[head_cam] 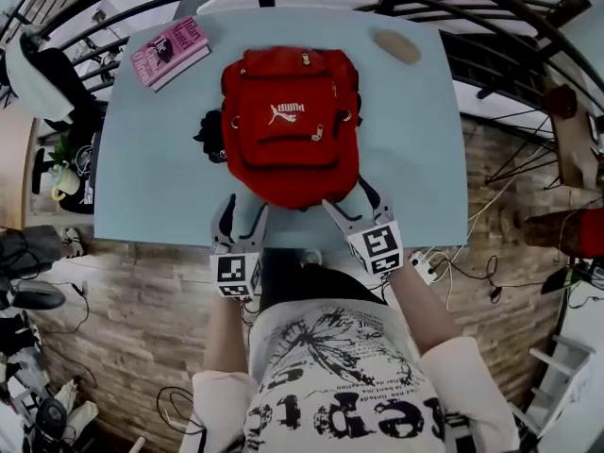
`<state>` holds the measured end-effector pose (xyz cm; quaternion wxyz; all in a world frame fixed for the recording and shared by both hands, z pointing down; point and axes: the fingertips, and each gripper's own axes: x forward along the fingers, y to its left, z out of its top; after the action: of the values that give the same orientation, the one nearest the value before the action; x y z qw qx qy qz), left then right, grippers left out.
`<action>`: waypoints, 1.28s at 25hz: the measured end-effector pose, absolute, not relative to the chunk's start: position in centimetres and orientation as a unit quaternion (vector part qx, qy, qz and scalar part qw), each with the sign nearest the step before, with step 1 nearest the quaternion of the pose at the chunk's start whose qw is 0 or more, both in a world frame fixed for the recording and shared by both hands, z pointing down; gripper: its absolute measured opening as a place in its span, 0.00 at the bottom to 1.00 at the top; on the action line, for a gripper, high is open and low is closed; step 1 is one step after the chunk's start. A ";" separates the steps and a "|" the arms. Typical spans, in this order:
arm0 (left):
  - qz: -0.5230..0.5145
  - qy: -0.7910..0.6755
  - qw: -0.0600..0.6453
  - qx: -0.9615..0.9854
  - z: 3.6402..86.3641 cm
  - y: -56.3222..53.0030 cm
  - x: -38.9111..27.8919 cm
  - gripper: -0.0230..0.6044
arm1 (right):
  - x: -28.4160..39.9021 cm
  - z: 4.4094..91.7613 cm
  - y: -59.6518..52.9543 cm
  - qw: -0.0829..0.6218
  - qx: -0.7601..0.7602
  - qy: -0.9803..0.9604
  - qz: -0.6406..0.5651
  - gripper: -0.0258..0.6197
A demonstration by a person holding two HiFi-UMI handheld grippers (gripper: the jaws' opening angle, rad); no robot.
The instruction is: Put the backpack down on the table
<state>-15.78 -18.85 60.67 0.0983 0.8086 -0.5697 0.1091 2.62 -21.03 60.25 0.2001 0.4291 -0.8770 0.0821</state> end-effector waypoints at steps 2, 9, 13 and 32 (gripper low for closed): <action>0.106 -0.569 0.098 0.810 59.9 -18.0 -15.7 0.49 | 2.5 59.4 -20.4 0.189 0.429 -0.879 0.082 0.56; 0.083 -0.559 0.059 0.823 54.2 -17.0 -13.6 0.21 | 2.2 55.2 -20.0 0.159 0.434 -0.884 0.069 0.33; 0.071 -0.567 0.034 0.820 51.5 -16.9 -13.3 0.14 | 1.9 52.6 -19.6 0.145 0.435 -0.887 0.054 0.15; 0.056 -0.564 0.047 0.823 44.8 -15.6 -11.9 0.05 | 1.5 46.3 -16.9 0.087 0.451 -0.888 0.030 0.03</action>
<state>-11.95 -15.63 44.77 0.0473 0.8228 -0.5636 0.0564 1.52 -16.87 46.32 0.0865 0.4512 -0.8877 0.0298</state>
